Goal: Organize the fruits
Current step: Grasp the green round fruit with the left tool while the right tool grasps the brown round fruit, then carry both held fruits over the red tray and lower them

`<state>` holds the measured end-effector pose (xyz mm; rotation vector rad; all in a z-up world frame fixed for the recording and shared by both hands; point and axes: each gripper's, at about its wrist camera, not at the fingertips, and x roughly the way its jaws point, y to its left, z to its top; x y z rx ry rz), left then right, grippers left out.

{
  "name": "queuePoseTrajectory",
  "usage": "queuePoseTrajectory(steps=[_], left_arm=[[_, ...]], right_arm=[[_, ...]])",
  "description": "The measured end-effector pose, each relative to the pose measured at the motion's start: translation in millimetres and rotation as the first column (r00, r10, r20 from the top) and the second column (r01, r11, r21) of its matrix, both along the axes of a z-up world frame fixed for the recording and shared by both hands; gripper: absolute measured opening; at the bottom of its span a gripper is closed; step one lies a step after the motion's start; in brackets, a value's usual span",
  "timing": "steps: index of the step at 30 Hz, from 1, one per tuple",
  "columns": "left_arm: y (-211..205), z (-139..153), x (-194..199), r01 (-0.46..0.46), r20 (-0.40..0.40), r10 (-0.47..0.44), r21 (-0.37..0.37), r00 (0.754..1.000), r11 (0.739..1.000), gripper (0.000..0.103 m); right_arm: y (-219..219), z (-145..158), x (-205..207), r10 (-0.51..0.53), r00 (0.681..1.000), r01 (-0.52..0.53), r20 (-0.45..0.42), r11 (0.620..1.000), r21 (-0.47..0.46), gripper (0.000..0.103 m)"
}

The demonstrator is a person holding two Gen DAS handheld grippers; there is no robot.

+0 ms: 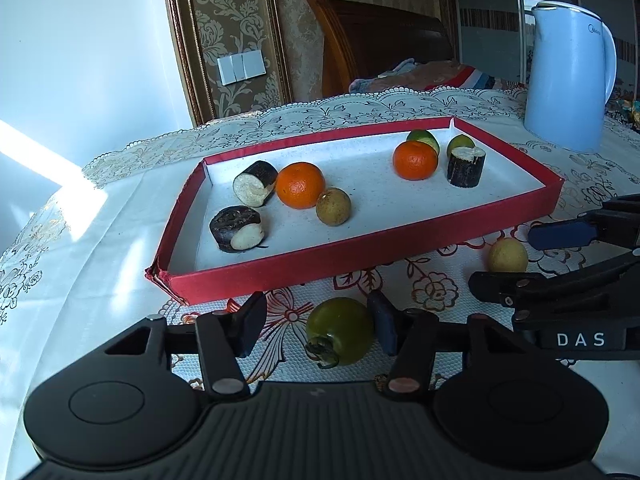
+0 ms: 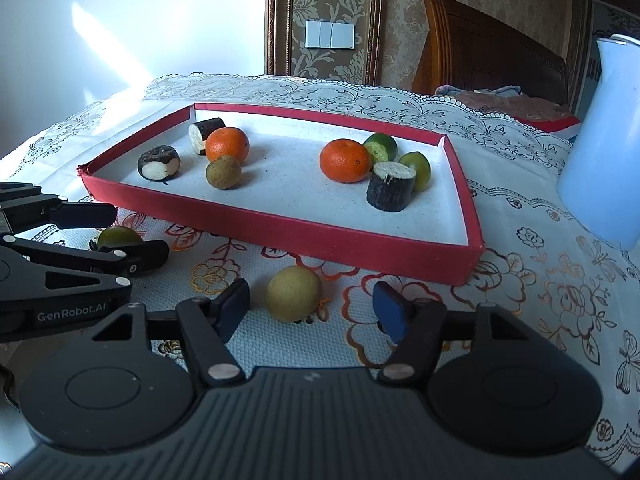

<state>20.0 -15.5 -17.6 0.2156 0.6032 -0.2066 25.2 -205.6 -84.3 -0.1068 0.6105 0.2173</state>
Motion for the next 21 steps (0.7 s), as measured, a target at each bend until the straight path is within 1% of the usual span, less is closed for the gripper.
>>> queuePoseTrajectory(steps=[3, 8, 11, 15, 21], left_arm=[[0, 1, -1, 0.012, 0.001, -0.012, -0.007, 1.0, 1.0, 0.046], [-3, 1, -3, 0.032, 0.004, -0.032, -0.001, 0.999, 0.999, 0.036], [-3, 1, -4, 0.041, 0.0, -0.041, -0.011, 0.999, 0.999, 0.032], [-1, 2, -3, 0.021, 0.003, -0.021, -0.009, 1.0, 1.0, 0.031], [3, 4, -2, 0.001, 0.005, 0.0, -0.022, 1.0, 1.0, 0.031]], right_arm=[[2, 0, -1, 0.011, 1.0, -0.011, 0.005, 1.0, -0.006, 0.057], [8, 1, -6, 0.045, 0.999, -0.044, 0.025, 0.998, -0.037, 0.038], [11, 1, -8, 0.049, 0.998, -0.047, 0.032, 0.998, -0.05, 0.033], [11, 2, -8, 0.041, 0.998, -0.038, 0.038, 0.998, -0.056, 0.028], [13, 2, -9, 0.044, 0.998, -0.041, 0.048, 0.997, -0.071, 0.028]])
